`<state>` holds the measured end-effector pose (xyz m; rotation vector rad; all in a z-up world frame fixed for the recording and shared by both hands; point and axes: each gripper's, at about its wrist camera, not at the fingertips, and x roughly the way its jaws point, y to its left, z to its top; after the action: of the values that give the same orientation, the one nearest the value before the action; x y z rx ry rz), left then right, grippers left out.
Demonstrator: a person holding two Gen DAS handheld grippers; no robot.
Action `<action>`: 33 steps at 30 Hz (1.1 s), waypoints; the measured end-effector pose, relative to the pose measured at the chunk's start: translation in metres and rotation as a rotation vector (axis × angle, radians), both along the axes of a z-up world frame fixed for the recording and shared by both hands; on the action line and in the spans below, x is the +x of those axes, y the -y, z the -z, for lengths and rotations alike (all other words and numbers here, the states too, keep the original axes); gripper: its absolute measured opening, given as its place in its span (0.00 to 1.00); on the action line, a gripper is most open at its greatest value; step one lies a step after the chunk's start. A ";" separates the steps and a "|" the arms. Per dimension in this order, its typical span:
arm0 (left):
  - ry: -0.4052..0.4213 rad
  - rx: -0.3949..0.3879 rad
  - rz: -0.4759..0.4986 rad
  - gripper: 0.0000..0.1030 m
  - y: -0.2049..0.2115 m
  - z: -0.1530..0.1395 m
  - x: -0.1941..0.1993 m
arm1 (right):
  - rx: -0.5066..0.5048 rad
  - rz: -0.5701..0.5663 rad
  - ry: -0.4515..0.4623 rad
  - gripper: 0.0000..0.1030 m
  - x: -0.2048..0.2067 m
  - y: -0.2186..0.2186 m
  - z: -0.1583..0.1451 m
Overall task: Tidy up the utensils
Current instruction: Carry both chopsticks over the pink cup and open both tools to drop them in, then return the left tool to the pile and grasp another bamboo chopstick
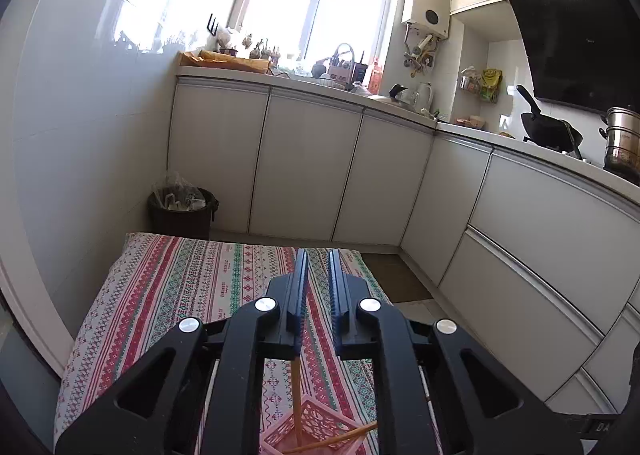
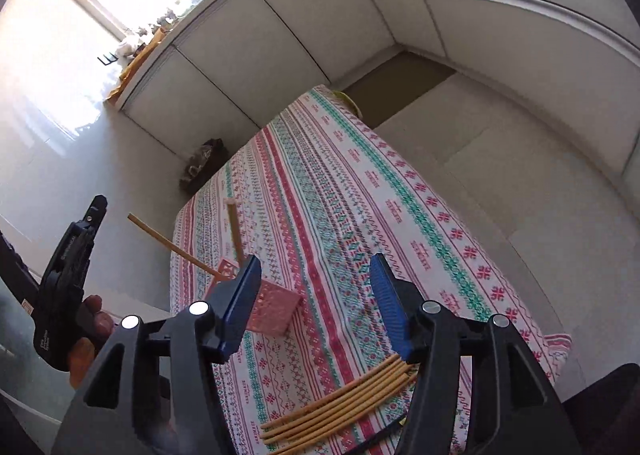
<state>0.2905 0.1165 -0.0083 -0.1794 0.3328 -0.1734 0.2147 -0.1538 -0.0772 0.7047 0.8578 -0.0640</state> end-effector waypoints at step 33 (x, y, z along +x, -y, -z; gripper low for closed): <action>-0.924 0.639 0.623 0.51 0.191 0.190 -0.024 | 0.142 0.122 -0.353 0.68 -0.102 0.089 0.115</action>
<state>0.2664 -0.0742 -0.1988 0.5119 1.3417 -0.5883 0.1129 -0.2431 -0.1919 0.8941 1.1640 -0.2444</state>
